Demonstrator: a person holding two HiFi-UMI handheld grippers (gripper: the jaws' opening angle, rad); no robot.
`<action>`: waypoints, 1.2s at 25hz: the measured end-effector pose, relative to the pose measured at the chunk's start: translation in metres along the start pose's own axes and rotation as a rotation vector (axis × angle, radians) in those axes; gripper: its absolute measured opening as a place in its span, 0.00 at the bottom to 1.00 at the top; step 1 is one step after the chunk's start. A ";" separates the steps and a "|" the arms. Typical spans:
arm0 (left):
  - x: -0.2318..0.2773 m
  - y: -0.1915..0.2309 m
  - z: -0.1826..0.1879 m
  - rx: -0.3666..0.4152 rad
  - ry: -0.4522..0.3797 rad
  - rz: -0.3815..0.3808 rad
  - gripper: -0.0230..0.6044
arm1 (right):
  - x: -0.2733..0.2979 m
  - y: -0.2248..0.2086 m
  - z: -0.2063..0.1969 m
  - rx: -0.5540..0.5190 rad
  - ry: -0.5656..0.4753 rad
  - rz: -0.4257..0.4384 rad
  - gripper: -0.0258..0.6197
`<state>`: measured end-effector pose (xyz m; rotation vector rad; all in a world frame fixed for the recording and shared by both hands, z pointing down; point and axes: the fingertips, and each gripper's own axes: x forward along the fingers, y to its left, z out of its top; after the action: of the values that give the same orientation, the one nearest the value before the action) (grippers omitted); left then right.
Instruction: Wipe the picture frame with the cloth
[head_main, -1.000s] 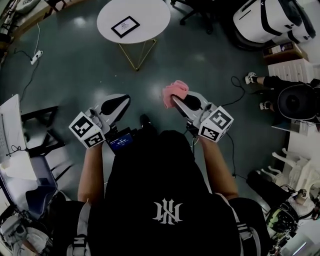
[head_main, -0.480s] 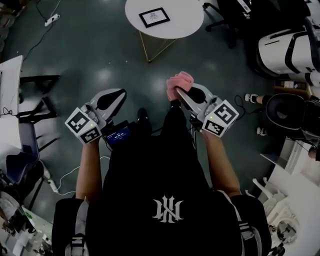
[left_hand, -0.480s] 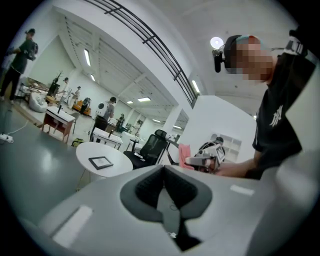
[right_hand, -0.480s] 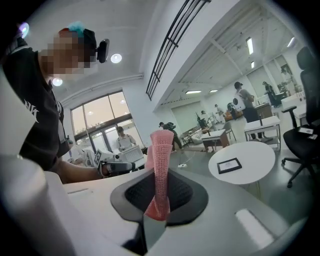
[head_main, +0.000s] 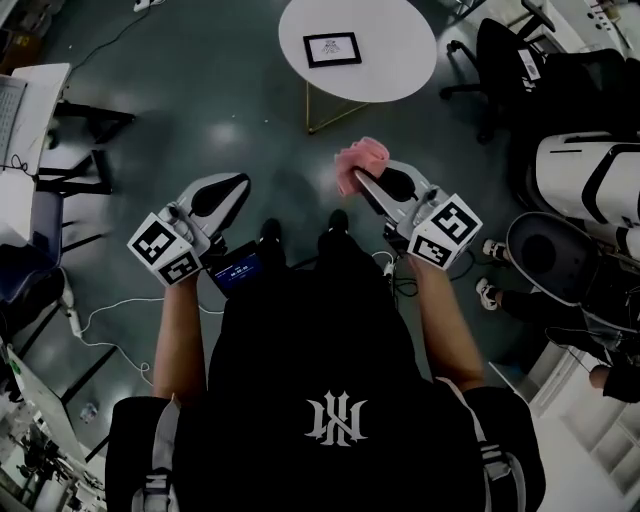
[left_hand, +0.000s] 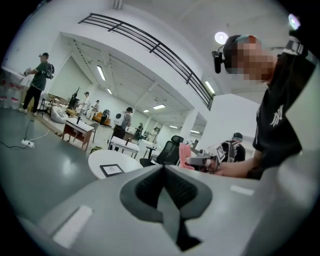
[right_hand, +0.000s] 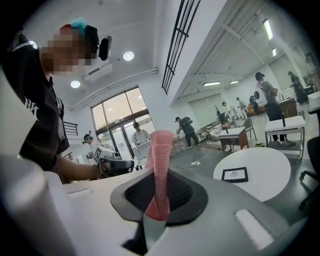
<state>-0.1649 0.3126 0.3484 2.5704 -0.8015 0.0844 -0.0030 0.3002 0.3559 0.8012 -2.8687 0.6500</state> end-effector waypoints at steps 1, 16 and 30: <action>0.012 -0.006 -0.001 0.000 -0.005 0.010 0.04 | -0.009 -0.010 0.001 0.000 0.001 0.011 0.08; 0.123 -0.064 0.008 0.022 -0.018 0.080 0.04 | -0.092 -0.091 0.016 0.000 -0.002 0.115 0.08; 0.166 -0.017 0.033 0.025 -0.014 0.094 0.04 | -0.073 -0.134 0.029 0.006 0.026 0.137 0.08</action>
<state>-0.0202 0.2230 0.3426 2.5593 -0.9315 0.1059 0.1285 0.2194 0.3655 0.5961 -2.9191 0.6785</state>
